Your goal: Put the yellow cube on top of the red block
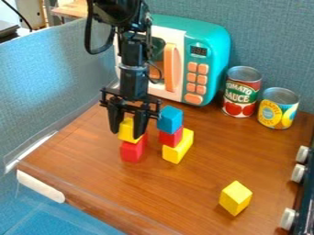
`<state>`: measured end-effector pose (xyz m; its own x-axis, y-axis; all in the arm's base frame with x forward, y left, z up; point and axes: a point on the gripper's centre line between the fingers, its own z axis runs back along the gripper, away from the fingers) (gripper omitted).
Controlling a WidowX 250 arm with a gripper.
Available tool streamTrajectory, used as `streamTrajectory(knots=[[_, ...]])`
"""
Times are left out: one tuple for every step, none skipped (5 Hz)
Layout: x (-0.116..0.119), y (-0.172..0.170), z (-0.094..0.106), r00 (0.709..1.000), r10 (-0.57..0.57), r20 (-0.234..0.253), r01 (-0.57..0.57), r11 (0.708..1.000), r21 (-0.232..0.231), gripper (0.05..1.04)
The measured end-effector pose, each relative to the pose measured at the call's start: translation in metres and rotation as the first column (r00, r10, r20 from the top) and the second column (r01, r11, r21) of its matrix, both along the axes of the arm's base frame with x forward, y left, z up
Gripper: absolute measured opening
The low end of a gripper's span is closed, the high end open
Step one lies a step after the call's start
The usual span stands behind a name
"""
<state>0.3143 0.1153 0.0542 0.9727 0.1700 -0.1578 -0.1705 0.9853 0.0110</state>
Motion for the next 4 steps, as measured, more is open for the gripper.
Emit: streamTrajectory(knots=[[0.0,0.0,0.001,1.0,-0.003,-0.005,0.003,1.0,-0.001,0.629],[0.001,-0.001,0.004,1.0,0.008,-0.007,-0.008,1.0,-0.007,0.918],[-0.001,-0.004,0.005,1.0,0.011,-0.02,-0.011,1.0,-0.026,1.009],[-0.002,-0.007,0.057,0.995,0.014,0.095,-0.014,1.0,-0.003,1.003]])
